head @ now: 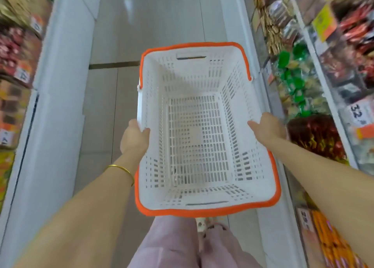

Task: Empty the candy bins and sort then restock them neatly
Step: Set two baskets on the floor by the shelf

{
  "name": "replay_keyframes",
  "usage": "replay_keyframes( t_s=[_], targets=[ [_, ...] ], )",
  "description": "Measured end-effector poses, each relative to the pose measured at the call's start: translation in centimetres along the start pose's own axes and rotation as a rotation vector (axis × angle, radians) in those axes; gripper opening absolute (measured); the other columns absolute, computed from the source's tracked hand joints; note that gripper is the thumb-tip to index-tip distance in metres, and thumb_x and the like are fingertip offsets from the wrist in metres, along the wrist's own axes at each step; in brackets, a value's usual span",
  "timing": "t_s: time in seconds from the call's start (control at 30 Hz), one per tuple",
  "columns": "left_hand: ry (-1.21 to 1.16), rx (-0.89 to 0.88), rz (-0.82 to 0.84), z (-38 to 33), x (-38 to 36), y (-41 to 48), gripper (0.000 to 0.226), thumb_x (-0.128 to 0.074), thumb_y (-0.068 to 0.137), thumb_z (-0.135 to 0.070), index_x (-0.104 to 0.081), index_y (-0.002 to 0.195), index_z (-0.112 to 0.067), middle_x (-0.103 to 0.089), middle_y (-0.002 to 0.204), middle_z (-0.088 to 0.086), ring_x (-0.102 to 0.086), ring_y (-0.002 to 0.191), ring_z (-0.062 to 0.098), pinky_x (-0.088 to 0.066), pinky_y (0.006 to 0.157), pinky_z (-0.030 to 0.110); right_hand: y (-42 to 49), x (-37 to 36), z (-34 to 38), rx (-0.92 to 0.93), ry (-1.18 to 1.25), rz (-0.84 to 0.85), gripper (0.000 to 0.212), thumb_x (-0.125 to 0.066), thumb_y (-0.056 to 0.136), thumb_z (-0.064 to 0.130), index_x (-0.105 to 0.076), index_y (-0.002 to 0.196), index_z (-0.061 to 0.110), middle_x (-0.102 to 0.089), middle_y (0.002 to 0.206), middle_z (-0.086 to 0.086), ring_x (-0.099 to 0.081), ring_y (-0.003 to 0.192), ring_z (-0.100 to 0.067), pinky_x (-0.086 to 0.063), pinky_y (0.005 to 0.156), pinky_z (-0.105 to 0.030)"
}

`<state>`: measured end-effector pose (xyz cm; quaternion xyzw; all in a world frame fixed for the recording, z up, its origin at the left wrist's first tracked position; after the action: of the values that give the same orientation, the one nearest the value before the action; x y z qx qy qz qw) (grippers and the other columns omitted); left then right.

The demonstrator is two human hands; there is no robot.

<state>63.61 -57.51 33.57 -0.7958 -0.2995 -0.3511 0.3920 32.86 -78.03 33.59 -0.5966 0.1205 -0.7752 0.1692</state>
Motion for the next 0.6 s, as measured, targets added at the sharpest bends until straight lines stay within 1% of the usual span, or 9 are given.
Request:
replay_keyframes(
  t_s=[0.07, 0.13, 0.23, 0.27, 0.37, 0.43, 0.47, 0.53, 0.6],
  targets=[
    [-0.019, -0.012, 0.005, -2.6, 1.4, 5.4, 0.030, -0.047, 0.098, -0.025, -0.041, 0.117, -0.003, -0.055, 0.096, 0.014, -0.055, 0.078, 0.031, -0.051, 0.071, 0.043, 4.7, 0.9, 3.8, 0.011, 0.011, 0.001, 0.035, -0.053, 0.094, 0.038, -0.047, 0.092, 0.004, -0.051, 0.083, -0.010, -0.049, 0.070, -0.027, -0.026, 0.046, -0.027],
    [-0.020, -0.014, 0.013, -5.4, 3.1, 10.8, 0.033, -0.048, 0.098, -0.025, -0.041, 0.120, -0.002, -0.055, 0.099, 0.013, -0.054, 0.080, 0.030, -0.049, 0.069, 0.041, 9.1, 2.4, 7.7, 0.009, 0.016, -0.009, 0.036, -0.053, 0.094, 0.038, -0.051, 0.096, 0.002, -0.051, 0.083, -0.010, -0.049, 0.071, -0.027, -0.026, 0.047, -0.028],
    [-0.024, -0.028, 0.021, -10.1, 5.5, 18.7, 0.033, -0.048, 0.097, -0.026, -0.041, 0.121, -0.003, -0.054, 0.100, 0.012, -0.056, 0.083, 0.031, -0.050, 0.069, 0.042, 15.8, 4.8, 13.4, -0.003, 0.014, -0.022, 0.035, -0.052, 0.095, 0.038, -0.051, 0.096, 0.004, -0.050, 0.085, -0.009, -0.045, 0.075, -0.024, -0.029, 0.060, -0.029],
    [-0.016, -0.032, 0.021, -11.6, 6.3, 21.1, 0.033, -0.048, 0.097, -0.026, -0.041, 0.120, -0.004, -0.054, 0.100, 0.012, -0.057, 0.084, 0.031, -0.051, 0.070, 0.043, 17.8, 5.6, 14.9, -0.012, 0.015, -0.031, 0.033, -0.052, 0.095, 0.038, -0.049, 0.095, 0.006, -0.049, 0.086, -0.008, -0.045, 0.076, -0.024, -0.028, 0.062, -0.029],
    [-0.007, -0.043, 0.028, -15.8, 7.9, 27.6, 0.031, -0.048, 0.097, -0.025, -0.041, 0.119, -0.005, -0.055, 0.103, 0.014, -0.058, 0.087, 0.032, -0.051, 0.071, 0.044, 23.6, 7.2, 18.7, -0.022, 0.051, -0.046, 0.033, -0.054, 0.094, 0.037, -0.045, 0.090, 0.006, -0.048, 0.086, -0.008, -0.048, 0.076, -0.026, -0.026, 0.050, -0.027],
    [0.005, -0.066, 0.034, -19.2, 8.7, 33.0, 0.030, -0.048, 0.097, -0.025, -0.041, 0.118, -0.004, -0.056, 0.104, 0.014, -0.058, 0.087, 0.032, -0.051, 0.072, 0.043, 29.0, 7.9, 21.3, -0.020, 0.100, -0.067, 0.034, -0.057, 0.093, 0.036, -0.045, 0.085, 0.006, -0.051, 0.083, -0.010, -0.053, 0.075, -0.029, -0.032, 0.053, -0.029],
    [0.014, -0.073, 0.037, -20.9, 8.9, 35.8, 0.030, -0.049, 0.097, -0.025, -0.041, 0.117, -0.004, -0.056, 0.103, 0.014, -0.058, 0.087, 0.033, -0.051, 0.072, 0.044, 31.9, 8.2, 22.6, -0.021, 0.121, -0.074, 0.035, -0.058, 0.092, 0.036, -0.044, 0.079, 0.006, -0.052, 0.080, -0.010, -0.054, 0.071, -0.028, -0.034, 0.053, -0.029],
    [0.031, -0.062, 0.035, -24.5, 9.7, 41.7, 0.030, -0.049, 0.097, -0.025, -0.041, 0.116, -0.003, -0.057, 0.100, 0.014, -0.060, 0.086, 0.034, -0.052, 0.072, 0.044, 38.0, 9.3, 26.0, -0.020, 0.114, -0.079, 0.039, -0.058, 0.092, 0.035, -0.039, 0.069, 0.010, -0.049, 0.070, -0.006, -0.046, 0.059, -0.021, -0.029, 0.048, -0.028],
    [0.024, -0.056, 0.030, -27.9, 10.7, 46.6, 0.031, -0.050, 0.097, -0.024, -0.041, 0.117, -0.003, -0.057, 0.099, 0.013, -0.060, 0.086, 0.034, -0.051, 0.071, 0.043, 43.2, 11.2, 29.5, -0.005, 0.094, -0.080, 0.041, -0.057, 0.093, 0.035, -0.035, 0.066, 0.013, -0.043, 0.065, -0.003, -0.040, 0.054, -0.016, -0.024, 0.045, -0.027]
  ],
)
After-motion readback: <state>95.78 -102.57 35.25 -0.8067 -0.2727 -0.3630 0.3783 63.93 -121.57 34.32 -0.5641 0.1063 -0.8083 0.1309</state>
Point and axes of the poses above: each hand's wrist, its own y-axis towards the middle knuckle, its own x-axis out of the back of the hand, z = x × y, the point moved 4 cm from there along y, towards the middle knuckle
